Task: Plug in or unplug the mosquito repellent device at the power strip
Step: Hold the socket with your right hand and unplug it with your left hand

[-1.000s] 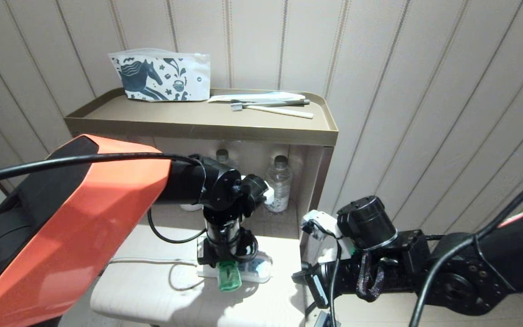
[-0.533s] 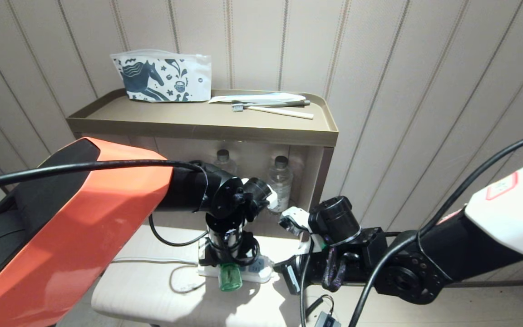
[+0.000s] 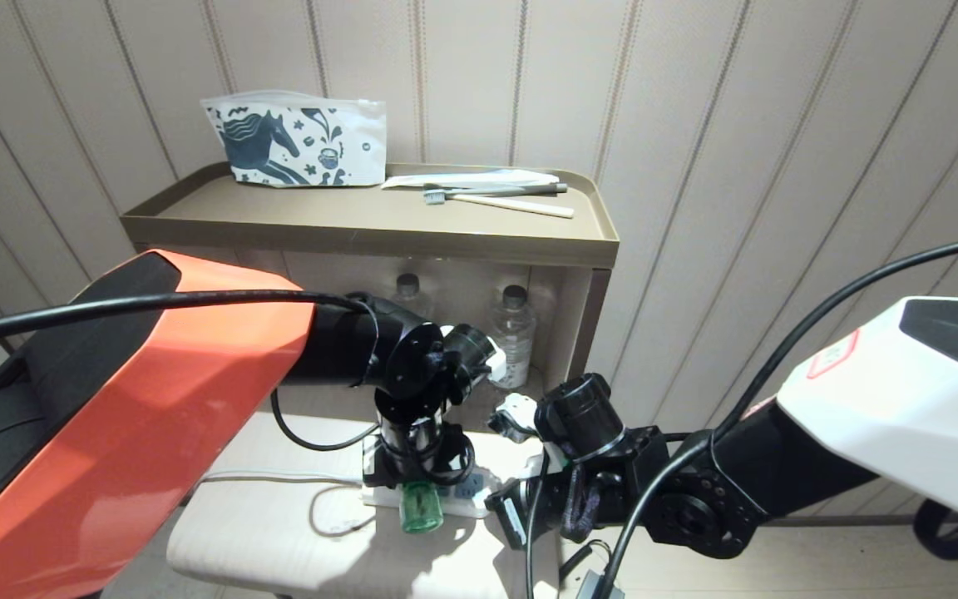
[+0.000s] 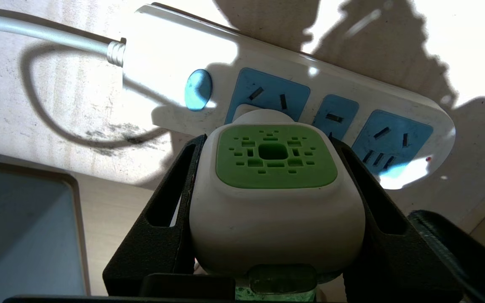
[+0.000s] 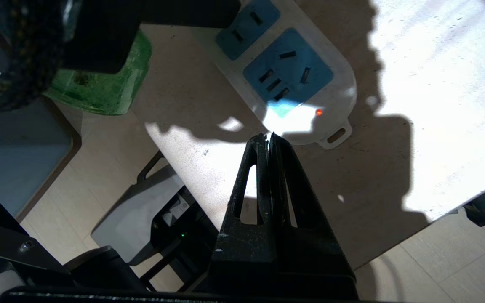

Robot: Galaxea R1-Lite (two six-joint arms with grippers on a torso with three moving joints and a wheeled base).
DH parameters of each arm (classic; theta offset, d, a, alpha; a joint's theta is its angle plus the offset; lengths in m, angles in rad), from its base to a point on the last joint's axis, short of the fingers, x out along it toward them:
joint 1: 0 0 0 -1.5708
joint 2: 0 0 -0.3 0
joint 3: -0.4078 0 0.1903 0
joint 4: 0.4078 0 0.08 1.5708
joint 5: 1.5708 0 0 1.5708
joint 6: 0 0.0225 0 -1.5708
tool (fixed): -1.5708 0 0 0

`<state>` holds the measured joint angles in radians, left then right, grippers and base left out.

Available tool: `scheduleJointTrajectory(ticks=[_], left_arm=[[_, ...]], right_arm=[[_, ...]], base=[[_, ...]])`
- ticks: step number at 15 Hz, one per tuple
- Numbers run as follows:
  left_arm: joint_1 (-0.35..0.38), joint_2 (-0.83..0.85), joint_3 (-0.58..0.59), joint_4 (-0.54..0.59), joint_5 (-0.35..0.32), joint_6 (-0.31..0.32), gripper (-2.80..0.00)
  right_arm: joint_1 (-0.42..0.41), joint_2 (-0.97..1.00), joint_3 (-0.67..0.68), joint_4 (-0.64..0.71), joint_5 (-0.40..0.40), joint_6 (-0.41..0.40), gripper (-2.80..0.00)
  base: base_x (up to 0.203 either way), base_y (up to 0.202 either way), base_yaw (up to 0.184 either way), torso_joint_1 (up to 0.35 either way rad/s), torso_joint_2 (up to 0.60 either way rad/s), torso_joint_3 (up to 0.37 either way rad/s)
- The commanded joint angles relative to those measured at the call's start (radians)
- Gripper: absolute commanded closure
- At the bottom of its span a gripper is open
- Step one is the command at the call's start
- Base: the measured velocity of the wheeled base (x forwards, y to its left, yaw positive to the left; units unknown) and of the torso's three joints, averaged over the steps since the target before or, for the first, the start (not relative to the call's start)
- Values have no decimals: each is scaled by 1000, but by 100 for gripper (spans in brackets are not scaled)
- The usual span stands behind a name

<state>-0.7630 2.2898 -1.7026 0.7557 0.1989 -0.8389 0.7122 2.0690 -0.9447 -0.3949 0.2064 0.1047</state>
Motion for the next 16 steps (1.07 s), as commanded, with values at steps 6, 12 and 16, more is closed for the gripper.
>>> scheduleJointTrajectory(ticks=[6,12,16], left_arm=[[1,0,-12,5,-10,-5,0],[1,3,-11,4,-10,-5,0],[1,5,-14,4,-10,-3,0]], right_arm=[[-8,46,-20,-12,2,1,0],[-12,80,-81,-12,2,1,0],[-15,83,-81,-12,2,1,0]], base=[[0,0,0,0,0,0],[0,0,0,0,0,0],[0,0,0,0,0,0]])
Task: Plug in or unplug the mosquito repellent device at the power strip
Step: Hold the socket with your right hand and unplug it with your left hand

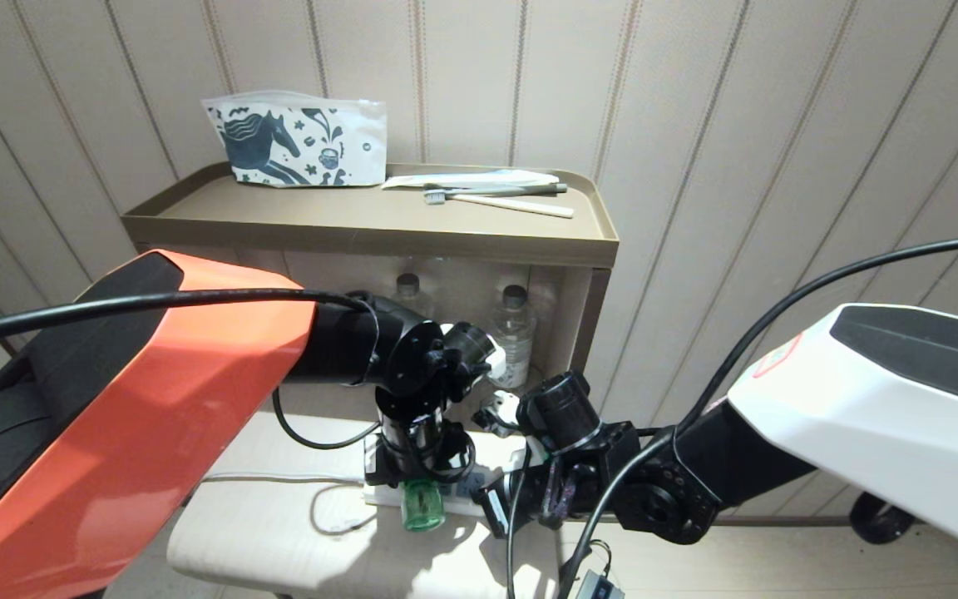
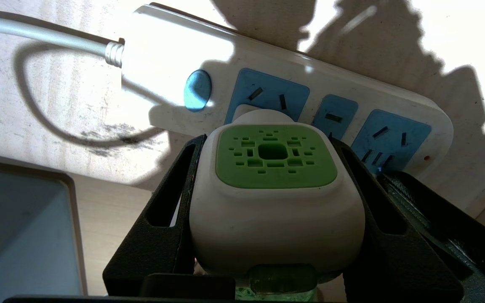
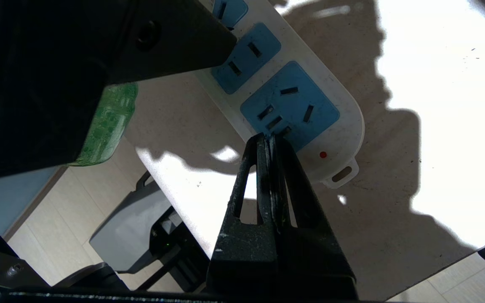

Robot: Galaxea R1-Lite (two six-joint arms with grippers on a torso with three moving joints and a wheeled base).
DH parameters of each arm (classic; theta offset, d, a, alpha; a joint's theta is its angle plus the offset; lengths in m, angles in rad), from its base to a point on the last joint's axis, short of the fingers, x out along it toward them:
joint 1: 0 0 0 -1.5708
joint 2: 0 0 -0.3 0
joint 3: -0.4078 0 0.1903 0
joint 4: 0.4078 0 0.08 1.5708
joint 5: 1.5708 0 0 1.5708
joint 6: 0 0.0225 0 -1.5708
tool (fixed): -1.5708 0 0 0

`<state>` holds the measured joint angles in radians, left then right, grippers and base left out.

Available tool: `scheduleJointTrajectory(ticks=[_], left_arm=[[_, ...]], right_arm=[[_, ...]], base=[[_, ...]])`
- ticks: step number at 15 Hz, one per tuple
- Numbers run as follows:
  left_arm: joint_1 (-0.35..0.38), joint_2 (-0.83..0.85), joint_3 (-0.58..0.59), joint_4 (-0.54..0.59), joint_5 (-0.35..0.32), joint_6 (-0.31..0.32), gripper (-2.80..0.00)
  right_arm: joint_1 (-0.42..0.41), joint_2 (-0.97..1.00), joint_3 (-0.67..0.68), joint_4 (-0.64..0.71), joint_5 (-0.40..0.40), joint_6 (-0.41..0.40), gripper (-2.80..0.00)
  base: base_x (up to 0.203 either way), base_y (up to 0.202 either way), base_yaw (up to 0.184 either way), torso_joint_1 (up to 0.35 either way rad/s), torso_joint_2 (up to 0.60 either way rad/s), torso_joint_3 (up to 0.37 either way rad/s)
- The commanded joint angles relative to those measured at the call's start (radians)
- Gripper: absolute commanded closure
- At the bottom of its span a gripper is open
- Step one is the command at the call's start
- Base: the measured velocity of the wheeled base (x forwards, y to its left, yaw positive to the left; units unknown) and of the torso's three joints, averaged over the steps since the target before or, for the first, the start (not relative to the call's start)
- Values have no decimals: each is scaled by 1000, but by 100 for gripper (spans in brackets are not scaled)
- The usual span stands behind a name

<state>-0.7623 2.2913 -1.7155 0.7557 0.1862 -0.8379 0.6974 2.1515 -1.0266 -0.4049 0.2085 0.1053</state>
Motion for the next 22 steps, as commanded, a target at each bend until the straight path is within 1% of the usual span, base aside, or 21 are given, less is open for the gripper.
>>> scheduleJointTrajectory(ticks=[1,12,19,22], left_arm=[[0,0,-6,4,1,-4,0],[41,-55,-6,16,-4,-3,0],[41,-73,-6,17,-4,0,0],[41,-148,20,44,-1,-1,0]], right_arm=[[-1,12,5,-2,0,1,0],[-12,51,3,-3,-1,-3,0],[-13,51,3,-3,-1,-3,0],[-13,38,5,-3,-1,-3,0]], base=[[0,0,0,0,0,0],[0,0,0,0,0,0],[0,0,0,0,0,0],[0,0,0,0,0,0]])
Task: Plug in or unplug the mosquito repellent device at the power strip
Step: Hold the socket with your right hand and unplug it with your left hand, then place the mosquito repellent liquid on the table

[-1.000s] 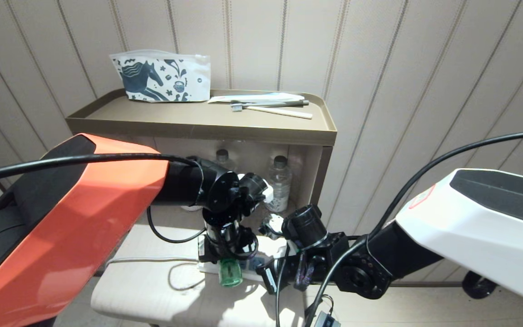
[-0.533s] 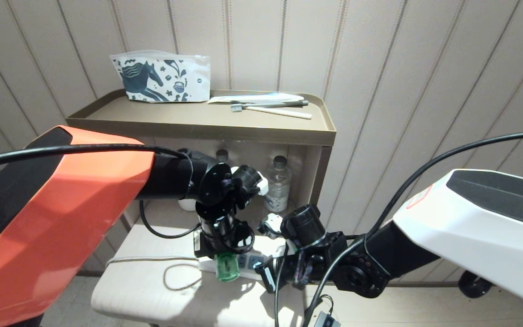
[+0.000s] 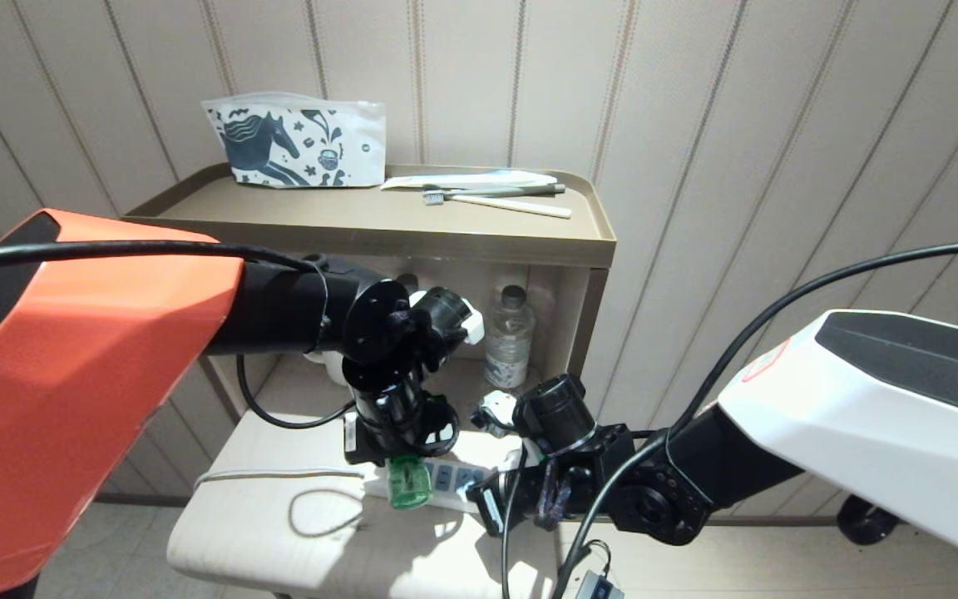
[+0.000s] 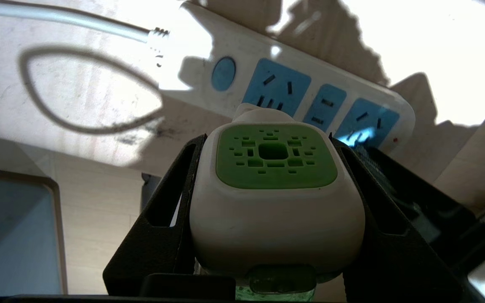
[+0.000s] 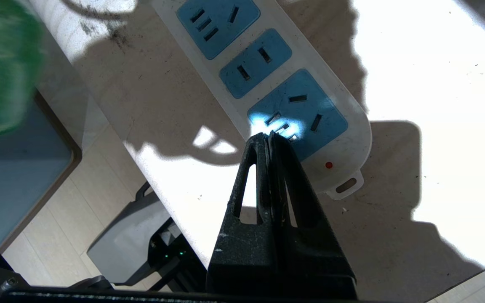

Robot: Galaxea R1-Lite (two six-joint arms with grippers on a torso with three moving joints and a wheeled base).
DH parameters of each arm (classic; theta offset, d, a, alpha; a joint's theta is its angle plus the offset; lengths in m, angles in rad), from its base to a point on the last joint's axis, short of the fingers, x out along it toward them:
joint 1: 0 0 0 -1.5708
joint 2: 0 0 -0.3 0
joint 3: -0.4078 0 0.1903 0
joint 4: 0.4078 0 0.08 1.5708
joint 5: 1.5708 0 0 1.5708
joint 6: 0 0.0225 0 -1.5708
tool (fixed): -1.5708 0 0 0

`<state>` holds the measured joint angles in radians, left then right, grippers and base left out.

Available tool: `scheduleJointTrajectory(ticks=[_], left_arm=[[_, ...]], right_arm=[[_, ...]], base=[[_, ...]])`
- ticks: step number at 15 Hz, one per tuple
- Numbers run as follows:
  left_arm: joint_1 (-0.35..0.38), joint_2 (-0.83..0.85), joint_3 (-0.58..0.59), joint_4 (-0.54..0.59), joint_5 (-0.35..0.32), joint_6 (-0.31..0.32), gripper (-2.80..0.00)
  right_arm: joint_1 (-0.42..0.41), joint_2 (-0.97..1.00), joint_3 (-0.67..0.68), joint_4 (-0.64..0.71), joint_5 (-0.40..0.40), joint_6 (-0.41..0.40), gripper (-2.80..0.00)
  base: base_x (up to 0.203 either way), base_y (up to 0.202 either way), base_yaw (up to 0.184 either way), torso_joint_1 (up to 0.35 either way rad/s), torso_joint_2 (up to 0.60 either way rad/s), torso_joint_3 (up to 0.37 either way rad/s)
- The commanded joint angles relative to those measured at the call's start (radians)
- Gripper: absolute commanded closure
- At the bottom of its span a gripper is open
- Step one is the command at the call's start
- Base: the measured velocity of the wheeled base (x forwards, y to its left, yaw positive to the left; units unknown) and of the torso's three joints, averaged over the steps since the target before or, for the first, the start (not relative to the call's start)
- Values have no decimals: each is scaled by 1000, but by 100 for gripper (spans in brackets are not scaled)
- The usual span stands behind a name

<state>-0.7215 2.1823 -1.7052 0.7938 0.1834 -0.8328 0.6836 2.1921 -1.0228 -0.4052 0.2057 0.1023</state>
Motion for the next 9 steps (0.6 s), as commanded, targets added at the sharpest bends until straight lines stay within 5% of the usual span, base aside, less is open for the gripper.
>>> scheduleJointTrajectory(ticks=[1,9], left_arm=[[1,-76,37,7,3,-7,0],[28,-409,318,-5,11,-9,0]], right_arm=[[1,-5,1,-3,1,0,0],[1,-69,17,-3,1,0,0]], base=[[0,0,0,0,0,0],[0,0,0,0,0,0]])
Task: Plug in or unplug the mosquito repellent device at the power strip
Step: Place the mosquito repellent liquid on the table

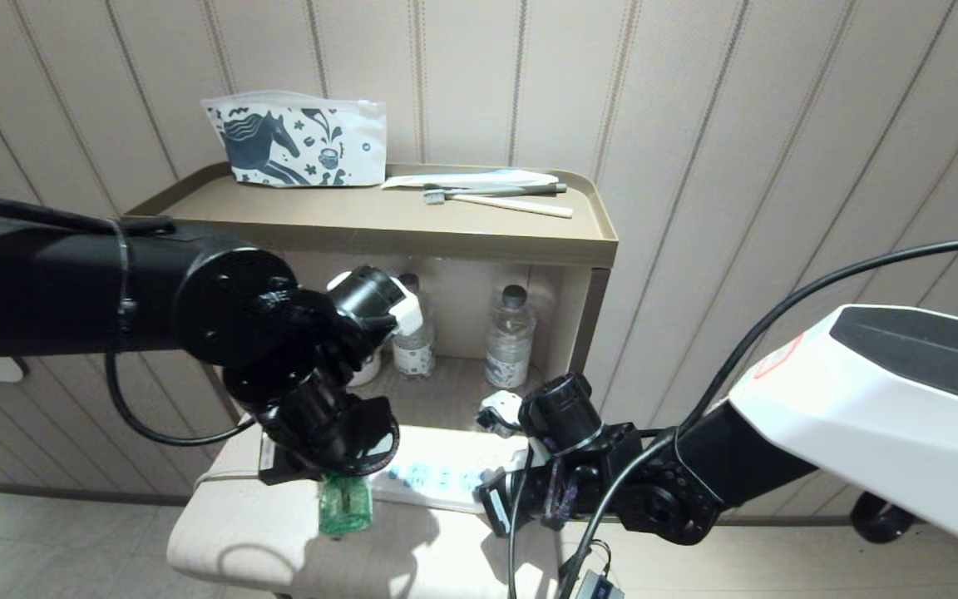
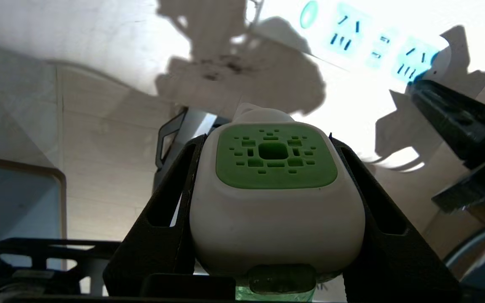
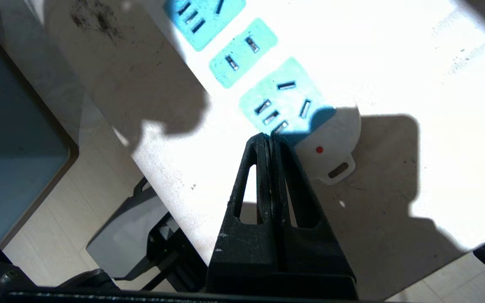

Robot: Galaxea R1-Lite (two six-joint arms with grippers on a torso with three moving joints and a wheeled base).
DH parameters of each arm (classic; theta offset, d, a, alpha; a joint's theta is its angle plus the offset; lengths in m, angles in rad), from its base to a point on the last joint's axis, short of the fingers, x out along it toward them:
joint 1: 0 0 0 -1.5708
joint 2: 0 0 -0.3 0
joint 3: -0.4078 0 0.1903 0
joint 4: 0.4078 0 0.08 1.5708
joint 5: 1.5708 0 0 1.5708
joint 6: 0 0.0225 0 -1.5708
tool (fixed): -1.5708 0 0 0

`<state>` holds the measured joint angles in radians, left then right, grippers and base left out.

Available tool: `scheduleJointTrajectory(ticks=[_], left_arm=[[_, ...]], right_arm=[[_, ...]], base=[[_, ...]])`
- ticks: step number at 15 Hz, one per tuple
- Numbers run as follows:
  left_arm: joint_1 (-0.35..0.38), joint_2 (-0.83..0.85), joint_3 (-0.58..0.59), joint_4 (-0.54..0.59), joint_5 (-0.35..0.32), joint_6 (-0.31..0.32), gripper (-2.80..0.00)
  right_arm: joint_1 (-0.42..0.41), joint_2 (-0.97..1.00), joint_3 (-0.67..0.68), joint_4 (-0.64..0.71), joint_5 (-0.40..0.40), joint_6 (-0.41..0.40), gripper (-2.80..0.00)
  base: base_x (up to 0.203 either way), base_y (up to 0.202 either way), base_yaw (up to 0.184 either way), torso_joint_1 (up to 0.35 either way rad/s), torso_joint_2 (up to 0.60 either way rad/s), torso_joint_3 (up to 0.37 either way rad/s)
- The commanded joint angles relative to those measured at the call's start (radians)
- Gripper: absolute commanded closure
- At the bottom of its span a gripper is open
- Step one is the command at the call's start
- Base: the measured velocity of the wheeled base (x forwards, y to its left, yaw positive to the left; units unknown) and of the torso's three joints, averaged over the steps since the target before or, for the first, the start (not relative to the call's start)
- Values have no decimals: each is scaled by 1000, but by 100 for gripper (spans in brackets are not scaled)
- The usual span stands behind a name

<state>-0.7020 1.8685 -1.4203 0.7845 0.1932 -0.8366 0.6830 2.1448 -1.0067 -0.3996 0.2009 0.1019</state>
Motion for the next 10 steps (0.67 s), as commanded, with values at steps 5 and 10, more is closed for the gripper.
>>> scheduleJointTrajectory(ticks=[5,10], left_arm=[[130,-318,185,2,0,24,0],[202,-483,388,-92,-5,54,0]], right_arm=[[3,-71,14,-8,6,2,0],[10,-251,60,-3,2,3,0]], base=[[0,0,0,0,0,0],[0,0,0,0,0,0]])
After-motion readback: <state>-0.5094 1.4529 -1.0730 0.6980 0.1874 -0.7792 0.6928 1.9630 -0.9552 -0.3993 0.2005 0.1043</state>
